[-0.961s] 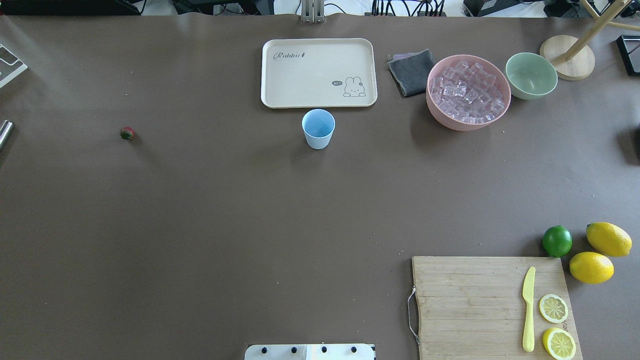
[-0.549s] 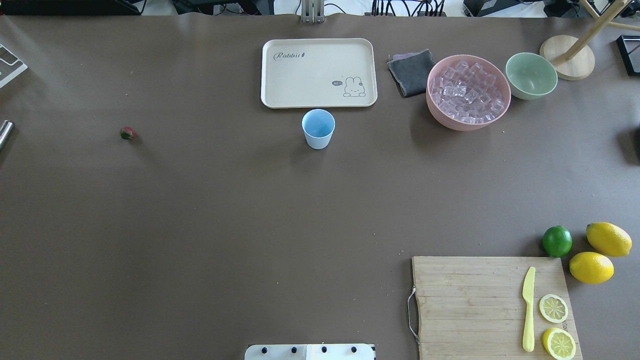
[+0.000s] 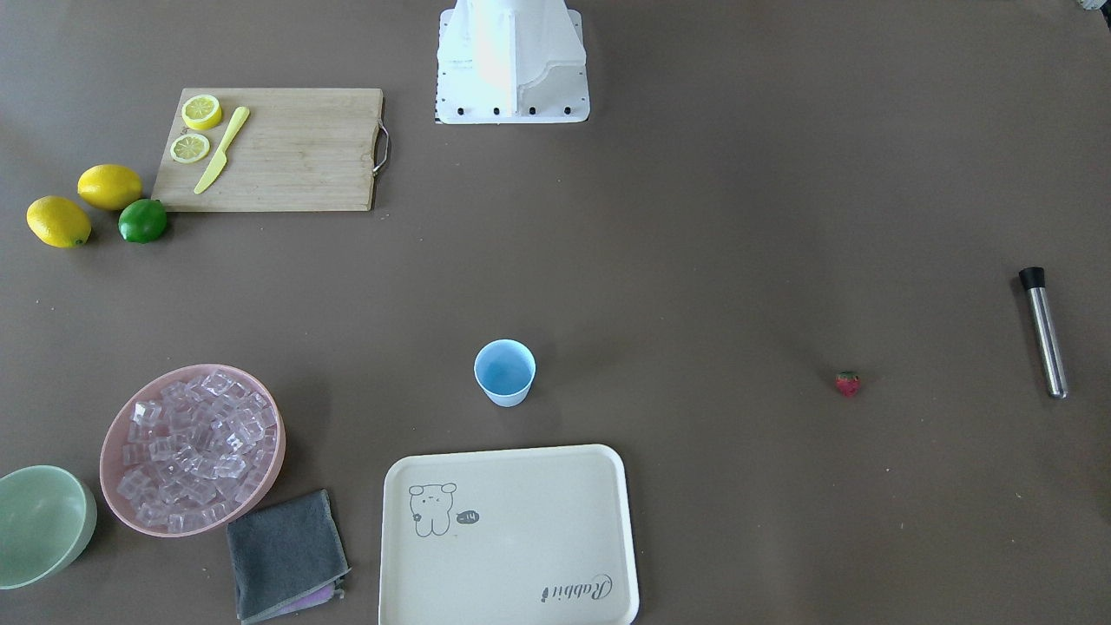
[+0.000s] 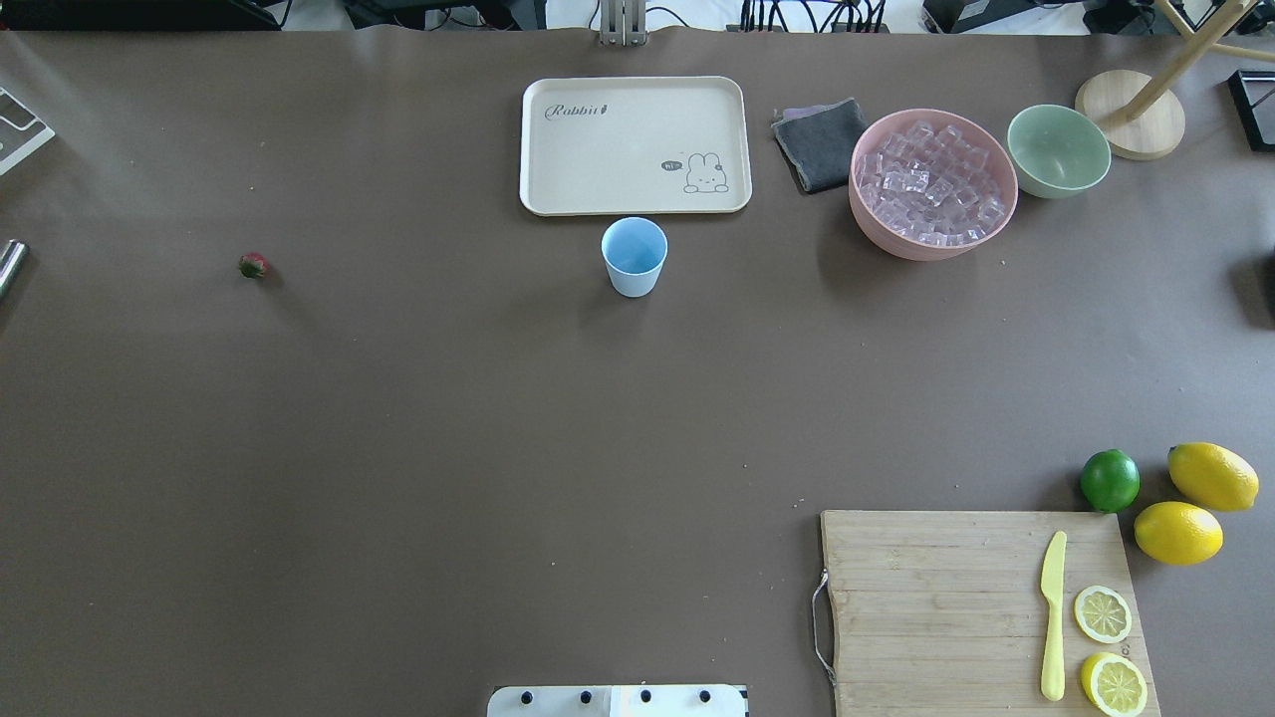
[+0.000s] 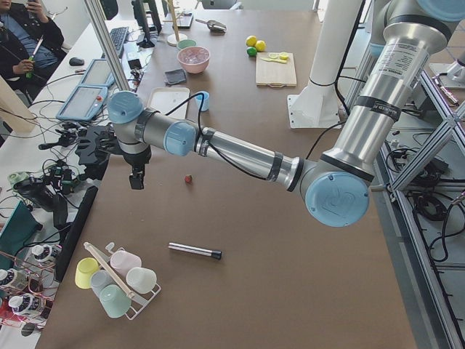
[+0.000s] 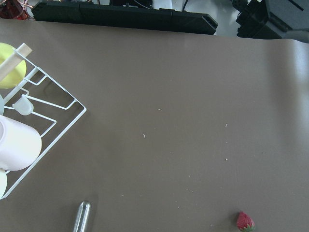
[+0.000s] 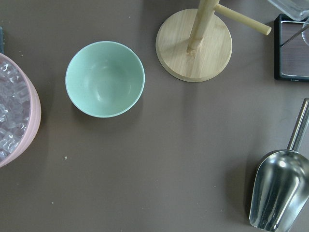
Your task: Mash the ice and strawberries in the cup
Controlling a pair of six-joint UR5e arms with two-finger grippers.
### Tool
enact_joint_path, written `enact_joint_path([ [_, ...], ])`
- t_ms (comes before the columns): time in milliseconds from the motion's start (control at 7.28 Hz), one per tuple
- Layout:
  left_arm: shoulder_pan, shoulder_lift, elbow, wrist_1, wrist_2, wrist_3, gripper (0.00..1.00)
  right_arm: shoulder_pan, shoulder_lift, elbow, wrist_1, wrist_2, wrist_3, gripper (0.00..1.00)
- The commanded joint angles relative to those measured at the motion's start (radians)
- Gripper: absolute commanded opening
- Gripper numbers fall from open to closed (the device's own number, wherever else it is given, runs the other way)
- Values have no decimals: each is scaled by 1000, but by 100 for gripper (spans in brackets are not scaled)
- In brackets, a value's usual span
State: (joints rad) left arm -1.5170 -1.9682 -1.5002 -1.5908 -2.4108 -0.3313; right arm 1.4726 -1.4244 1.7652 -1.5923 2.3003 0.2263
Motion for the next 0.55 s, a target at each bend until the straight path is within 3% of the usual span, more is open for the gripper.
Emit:
enact_joint_path([
  [0,1,-1,-2,-1,2,0,98,0,-4,5,0,-5,1,100],
  [412,0,3,-35,-14,7,0,98,0,-5,6,-2,-4,17,100],
])
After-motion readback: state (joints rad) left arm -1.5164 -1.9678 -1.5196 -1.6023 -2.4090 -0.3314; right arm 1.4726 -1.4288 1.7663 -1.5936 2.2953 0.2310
